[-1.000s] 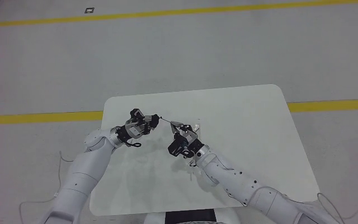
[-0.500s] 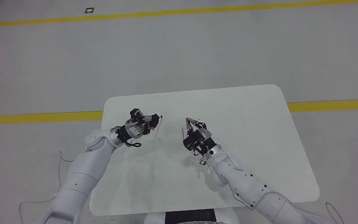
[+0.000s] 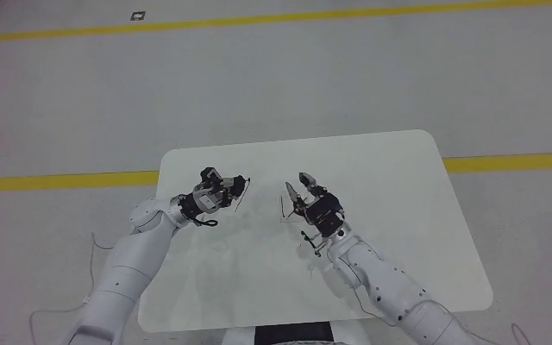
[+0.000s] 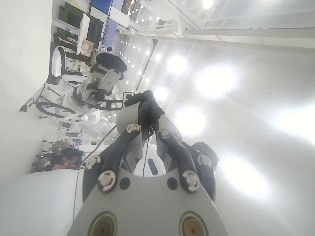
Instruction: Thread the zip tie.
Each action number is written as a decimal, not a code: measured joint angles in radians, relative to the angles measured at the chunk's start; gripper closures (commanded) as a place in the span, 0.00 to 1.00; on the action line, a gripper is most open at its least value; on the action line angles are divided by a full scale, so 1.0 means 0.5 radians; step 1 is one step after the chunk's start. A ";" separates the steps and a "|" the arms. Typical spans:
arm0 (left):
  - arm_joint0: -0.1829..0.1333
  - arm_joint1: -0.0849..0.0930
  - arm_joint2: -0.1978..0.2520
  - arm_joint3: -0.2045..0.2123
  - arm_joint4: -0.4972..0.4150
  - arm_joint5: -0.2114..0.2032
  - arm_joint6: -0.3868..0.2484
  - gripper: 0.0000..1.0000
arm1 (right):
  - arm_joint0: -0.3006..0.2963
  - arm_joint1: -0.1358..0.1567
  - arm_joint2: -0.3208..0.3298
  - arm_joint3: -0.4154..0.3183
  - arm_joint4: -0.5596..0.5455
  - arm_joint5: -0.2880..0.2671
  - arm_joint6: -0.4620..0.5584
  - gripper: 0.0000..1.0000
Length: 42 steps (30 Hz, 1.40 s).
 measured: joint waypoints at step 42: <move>0.000 0.000 0.000 0.000 0.000 0.000 0.000 1.00 | -0.274 0.090 0.527 -0.268 0.870 -0.882 0.093 0.00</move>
